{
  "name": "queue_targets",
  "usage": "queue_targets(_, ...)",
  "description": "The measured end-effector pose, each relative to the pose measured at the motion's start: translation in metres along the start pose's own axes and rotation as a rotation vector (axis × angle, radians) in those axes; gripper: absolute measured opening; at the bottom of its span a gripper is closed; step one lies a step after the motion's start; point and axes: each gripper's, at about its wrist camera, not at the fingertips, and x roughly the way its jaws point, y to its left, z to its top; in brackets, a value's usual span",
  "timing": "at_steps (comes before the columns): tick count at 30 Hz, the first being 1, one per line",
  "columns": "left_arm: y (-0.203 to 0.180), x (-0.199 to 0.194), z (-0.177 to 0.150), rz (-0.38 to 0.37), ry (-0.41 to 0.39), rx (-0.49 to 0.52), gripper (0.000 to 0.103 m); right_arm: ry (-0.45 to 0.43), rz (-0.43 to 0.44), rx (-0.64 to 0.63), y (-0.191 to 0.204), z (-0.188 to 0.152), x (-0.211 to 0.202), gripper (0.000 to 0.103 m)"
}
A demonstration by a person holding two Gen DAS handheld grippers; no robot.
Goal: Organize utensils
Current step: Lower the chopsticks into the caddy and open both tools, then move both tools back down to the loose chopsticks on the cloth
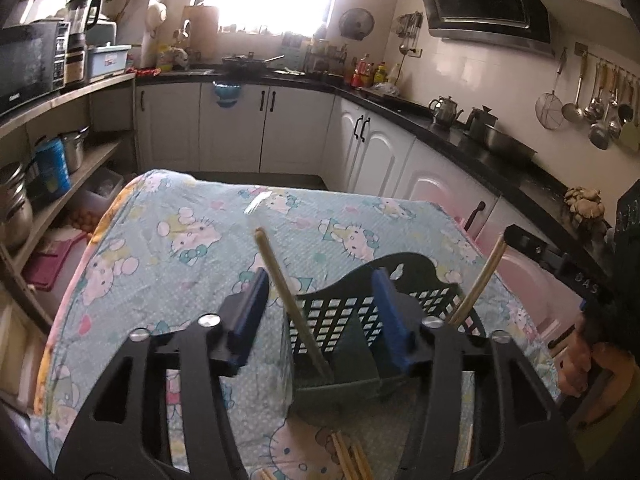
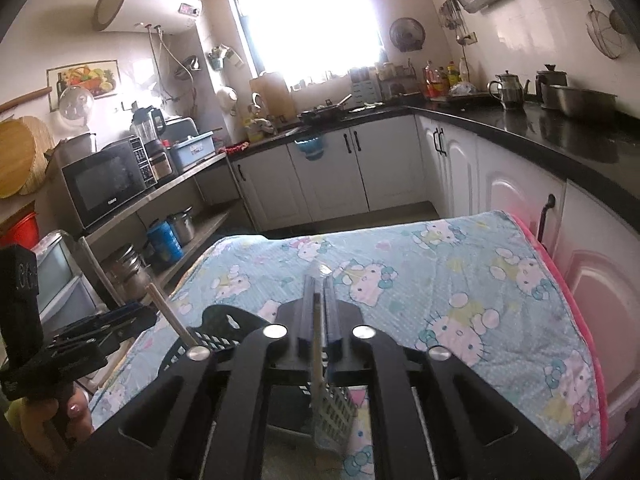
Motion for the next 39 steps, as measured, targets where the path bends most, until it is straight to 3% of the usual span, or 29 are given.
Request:
queue_targets(1,0.001,0.0,-0.001,0.005,0.002,-0.003,0.053,0.002,-0.003,0.005,-0.002,-0.001,-0.002,0.025)
queue_targets(5,0.005,-0.005,-0.005,0.025,0.001,-0.005,0.067,0.012,-0.012,0.007,-0.005,-0.003,-0.006,0.032)
queue_targets(7,0.007,-0.007,-0.005,0.026,0.001,-0.011,0.073,0.016,-0.018,0.006,-0.005,-0.003,-0.009,0.041)
queue_targets(12,0.01,-0.018,-0.008,0.034,-0.016,-0.022,0.092,0.038,-0.031,-0.012,-0.003,-0.01,-0.015,0.05)
queue_targets(19,0.014,-0.035,-0.018,0.033,-0.019,-0.039,0.092,0.051,-0.035,-0.039,0.002,-0.022,-0.03,0.059)
queue_targets(39,0.001,-0.063,-0.071,-0.011,0.017,-0.046,0.092,0.127,-0.032,-0.104,0.017,-0.083,-0.081,0.06)
